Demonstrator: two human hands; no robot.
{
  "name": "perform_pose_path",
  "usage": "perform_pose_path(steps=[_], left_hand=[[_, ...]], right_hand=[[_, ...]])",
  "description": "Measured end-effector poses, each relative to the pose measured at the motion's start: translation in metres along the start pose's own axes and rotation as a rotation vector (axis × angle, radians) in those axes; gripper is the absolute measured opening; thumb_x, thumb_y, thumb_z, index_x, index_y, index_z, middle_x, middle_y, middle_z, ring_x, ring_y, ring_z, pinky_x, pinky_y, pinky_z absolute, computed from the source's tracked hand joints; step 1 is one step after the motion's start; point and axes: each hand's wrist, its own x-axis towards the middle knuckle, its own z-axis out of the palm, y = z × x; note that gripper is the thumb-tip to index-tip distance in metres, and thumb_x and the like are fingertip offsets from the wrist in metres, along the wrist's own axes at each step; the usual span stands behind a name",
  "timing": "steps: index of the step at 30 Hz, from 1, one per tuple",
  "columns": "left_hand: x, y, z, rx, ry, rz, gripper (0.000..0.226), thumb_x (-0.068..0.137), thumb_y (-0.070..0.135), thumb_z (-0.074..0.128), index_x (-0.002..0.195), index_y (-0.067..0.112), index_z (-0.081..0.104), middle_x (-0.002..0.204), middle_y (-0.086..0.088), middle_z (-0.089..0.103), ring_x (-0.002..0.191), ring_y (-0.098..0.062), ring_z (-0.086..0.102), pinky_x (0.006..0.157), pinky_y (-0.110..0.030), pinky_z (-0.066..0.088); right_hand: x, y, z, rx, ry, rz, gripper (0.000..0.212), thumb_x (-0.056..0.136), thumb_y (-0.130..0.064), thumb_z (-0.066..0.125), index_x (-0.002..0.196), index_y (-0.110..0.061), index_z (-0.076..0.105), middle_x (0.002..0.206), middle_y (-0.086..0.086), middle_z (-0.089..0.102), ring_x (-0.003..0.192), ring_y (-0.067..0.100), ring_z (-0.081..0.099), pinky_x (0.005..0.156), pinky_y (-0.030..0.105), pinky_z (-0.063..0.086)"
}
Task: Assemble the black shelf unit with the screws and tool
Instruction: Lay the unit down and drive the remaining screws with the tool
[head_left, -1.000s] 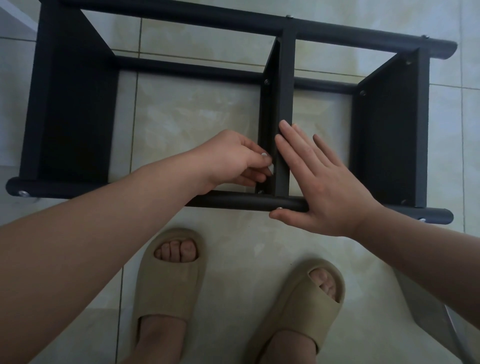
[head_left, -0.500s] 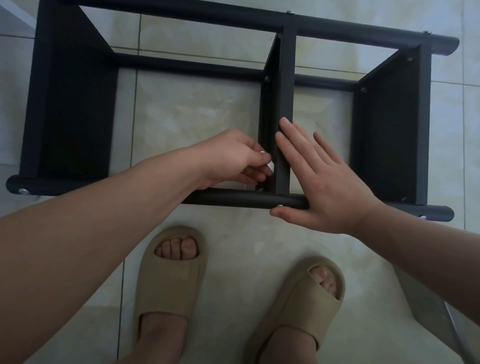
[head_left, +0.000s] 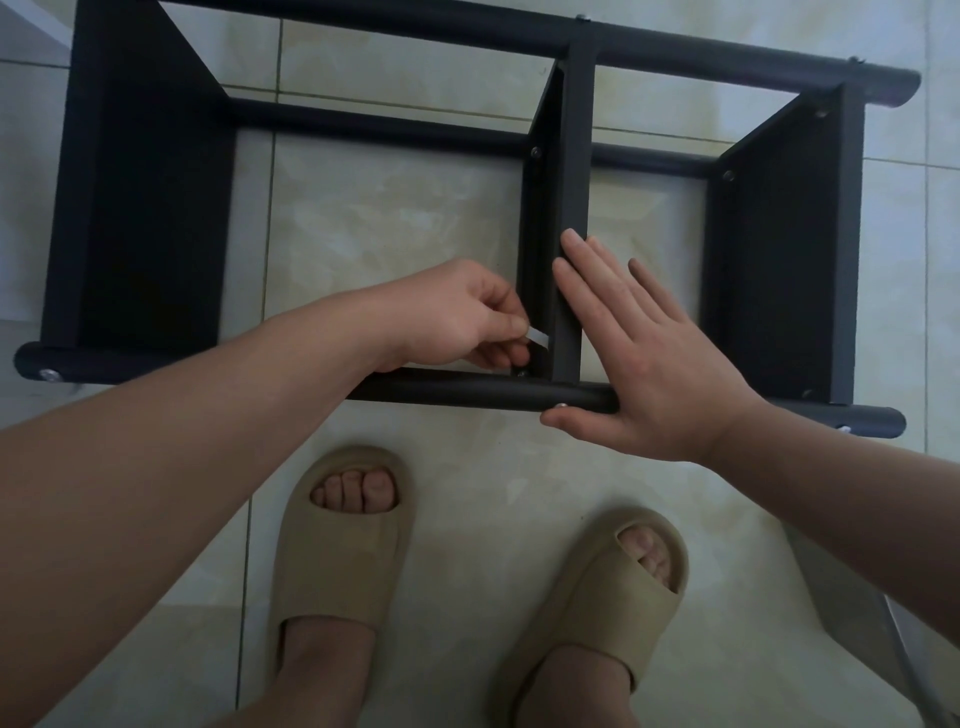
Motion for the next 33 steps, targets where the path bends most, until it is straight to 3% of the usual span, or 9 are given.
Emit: perform_pose_path(steps=[10, 15, 25, 29, 33], left_hand=[[-0.003, -0.006, -0.004, 0.138, -0.071, 0.008, 0.015, 0.098, 0.013, 0.062, 0.085, 0.018, 0.07, 0.079, 0.004, 0.076, 0.077, -0.01, 0.071, 0.082, -0.032, 0.057], [-0.005, -0.005, -0.005, 0.248, -0.081, 0.023, 0.016, 0.095, 0.02, 0.066, 0.081, 0.021, 0.072, 0.062, 0.012, 0.066, 0.055, 0.0, 0.056, 0.064, -0.026, 0.041], [-0.003, -0.005, -0.007, 0.287, -0.153, -0.006, 0.015, 0.095, 0.023, 0.067, 0.082, 0.026, 0.073, 0.066, 0.013, 0.069, 0.06, 0.001, 0.06, 0.068, -0.026, 0.043], [-0.003, -0.006, -0.013, 0.297, -0.068, 0.049, 0.011, 0.09, 0.023, 0.073, 0.085, 0.033, 0.076, 0.079, 0.012, 0.075, 0.078, -0.004, 0.07, 0.083, -0.029, 0.054], [-0.002, -0.003, -0.013, 0.373, 0.034, 0.145, 0.017, 0.088, 0.025, 0.075, 0.082, 0.04, 0.07, 0.08, 0.024, 0.072, 0.078, 0.008, 0.067, 0.075, -0.019, 0.05]], right_hand=[[0.0, 0.0, 0.0, -0.003, -0.005, 0.001, 0.105, 0.091, -0.076, 0.04, 0.161, -0.005, 0.011, 0.17, 0.01, -0.001, 0.157, 0.025, -0.001, 0.124, 0.056, 0.017], [0.0, 0.0, 0.001, -0.003, -0.008, -0.001, 0.105, 0.091, -0.077, 0.04, 0.161, -0.005, 0.01, 0.17, 0.01, -0.002, 0.157, 0.025, -0.001, 0.124, 0.056, 0.017], [0.0, 0.0, 0.0, -0.001, -0.007, 0.0, 0.105, 0.091, -0.076, 0.041, 0.161, -0.005, 0.01, 0.17, 0.01, -0.002, 0.157, 0.025, -0.001, 0.124, 0.056, 0.017], [0.0, 0.0, 0.001, -0.011, -0.011, -0.001, 0.105, 0.091, -0.077, 0.039, 0.162, -0.006, 0.008, 0.17, 0.01, -0.003, 0.157, 0.025, -0.002, 0.124, 0.055, 0.015], [-0.001, 0.001, 0.001, -0.007, -0.01, -0.002, 0.105, 0.091, -0.077, 0.041, 0.161, -0.006, 0.009, 0.17, 0.01, -0.003, 0.157, 0.025, -0.002, 0.124, 0.056, 0.016]])
